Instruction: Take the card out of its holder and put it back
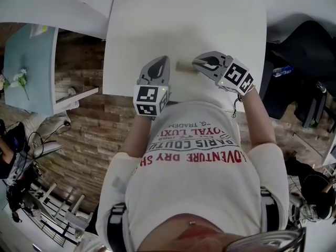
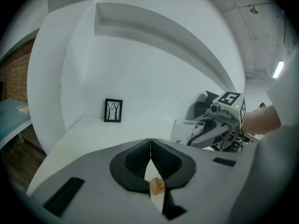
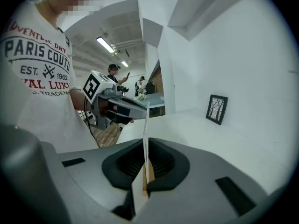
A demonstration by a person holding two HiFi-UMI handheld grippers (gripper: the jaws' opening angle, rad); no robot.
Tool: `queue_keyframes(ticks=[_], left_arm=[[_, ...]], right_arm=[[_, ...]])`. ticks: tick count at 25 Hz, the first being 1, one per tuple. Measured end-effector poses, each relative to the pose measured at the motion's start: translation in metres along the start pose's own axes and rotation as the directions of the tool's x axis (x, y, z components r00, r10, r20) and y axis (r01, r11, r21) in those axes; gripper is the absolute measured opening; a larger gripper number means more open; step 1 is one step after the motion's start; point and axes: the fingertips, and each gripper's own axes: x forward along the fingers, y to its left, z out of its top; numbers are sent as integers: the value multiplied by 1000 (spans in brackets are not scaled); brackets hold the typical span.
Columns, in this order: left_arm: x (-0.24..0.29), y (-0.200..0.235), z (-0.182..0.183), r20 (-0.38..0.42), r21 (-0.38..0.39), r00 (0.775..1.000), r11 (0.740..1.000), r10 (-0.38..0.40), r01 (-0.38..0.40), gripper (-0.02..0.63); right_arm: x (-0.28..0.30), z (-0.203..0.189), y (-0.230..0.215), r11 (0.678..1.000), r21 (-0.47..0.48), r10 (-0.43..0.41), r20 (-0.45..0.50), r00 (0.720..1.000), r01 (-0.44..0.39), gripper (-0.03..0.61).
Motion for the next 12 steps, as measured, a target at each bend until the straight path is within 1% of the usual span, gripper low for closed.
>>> queue_keyframes(ticks=[3, 6, 8, 10, 12], left_arm=[[2, -5, 11, 26, 18, 999, 999, -27, 26, 25], [6, -5, 23, 57, 41, 997, 998, -53, 50, 25], [7, -6, 27, 70, 48, 996, 997, -60, 57, 25], [9, -8, 28, 76, 58, 995, 996, -72, 68, 25], [12, -10, 33, 83, 73, 992, 993, -96, 90, 25]], right_arm=[[-11, 10, -7, 995, 43, -95, 21, 995, 94, 35], [-17, 11, -16, 975, 65, -213, 4, 977, 212, 35], [-21, 9, -18, 959, 92, -269, 5, 963, 267, 35], [-25, 5, -21, 937, 122, -332, 14, 943, 328, 35], [-28, 1, -27, 898, 158, -420, 20, 908, 412, 35]])
